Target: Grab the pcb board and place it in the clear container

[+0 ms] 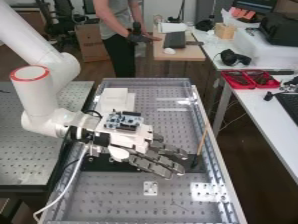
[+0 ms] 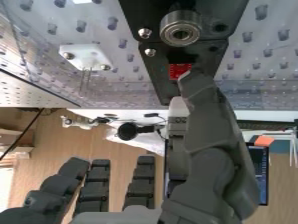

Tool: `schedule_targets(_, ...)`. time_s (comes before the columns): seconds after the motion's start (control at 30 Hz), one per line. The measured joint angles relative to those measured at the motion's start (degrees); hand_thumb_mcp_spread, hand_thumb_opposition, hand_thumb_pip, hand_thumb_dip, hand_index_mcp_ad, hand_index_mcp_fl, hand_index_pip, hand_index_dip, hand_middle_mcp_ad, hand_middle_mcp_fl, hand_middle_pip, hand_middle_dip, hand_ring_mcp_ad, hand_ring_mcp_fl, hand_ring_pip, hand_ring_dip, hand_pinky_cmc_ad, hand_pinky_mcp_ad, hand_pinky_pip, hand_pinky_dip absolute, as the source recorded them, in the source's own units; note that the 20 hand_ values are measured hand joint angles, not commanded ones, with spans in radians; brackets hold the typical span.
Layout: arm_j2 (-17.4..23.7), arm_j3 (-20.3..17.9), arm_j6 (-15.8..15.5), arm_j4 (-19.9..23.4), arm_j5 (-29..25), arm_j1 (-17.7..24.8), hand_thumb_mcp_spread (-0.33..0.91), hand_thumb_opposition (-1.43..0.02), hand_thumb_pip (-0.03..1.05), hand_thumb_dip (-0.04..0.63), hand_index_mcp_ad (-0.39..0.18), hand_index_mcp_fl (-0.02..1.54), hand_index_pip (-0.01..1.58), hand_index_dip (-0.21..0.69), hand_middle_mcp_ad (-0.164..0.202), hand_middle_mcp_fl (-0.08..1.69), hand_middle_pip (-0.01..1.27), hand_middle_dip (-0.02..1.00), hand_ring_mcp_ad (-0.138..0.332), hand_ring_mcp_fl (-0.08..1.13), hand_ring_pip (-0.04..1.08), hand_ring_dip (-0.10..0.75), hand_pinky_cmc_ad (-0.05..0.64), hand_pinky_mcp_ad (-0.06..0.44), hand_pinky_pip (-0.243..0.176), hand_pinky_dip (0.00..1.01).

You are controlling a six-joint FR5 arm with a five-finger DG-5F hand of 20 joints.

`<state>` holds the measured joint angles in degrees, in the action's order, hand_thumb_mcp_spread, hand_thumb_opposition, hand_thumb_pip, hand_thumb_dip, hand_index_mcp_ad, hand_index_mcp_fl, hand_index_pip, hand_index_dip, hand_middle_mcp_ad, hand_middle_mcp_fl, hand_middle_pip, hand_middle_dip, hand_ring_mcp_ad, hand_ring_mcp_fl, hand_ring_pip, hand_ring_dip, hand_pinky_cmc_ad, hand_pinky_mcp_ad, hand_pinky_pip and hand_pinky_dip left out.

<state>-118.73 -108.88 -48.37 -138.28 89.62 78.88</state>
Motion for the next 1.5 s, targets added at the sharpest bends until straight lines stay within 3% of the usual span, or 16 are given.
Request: schedule_targets(1.5, -2.8, 2.4, 1.3, -1.4, 1.4, -1.2, 0.70, -0.85, 0.47, 0.241, -0.215, 0.34, 1.54, 0.124, -0.030, 0.04, 0.13, 0.15, 0.164, 0.05, 0.09, 0.056, 0.326, 0.141, -0.059, 0.20)
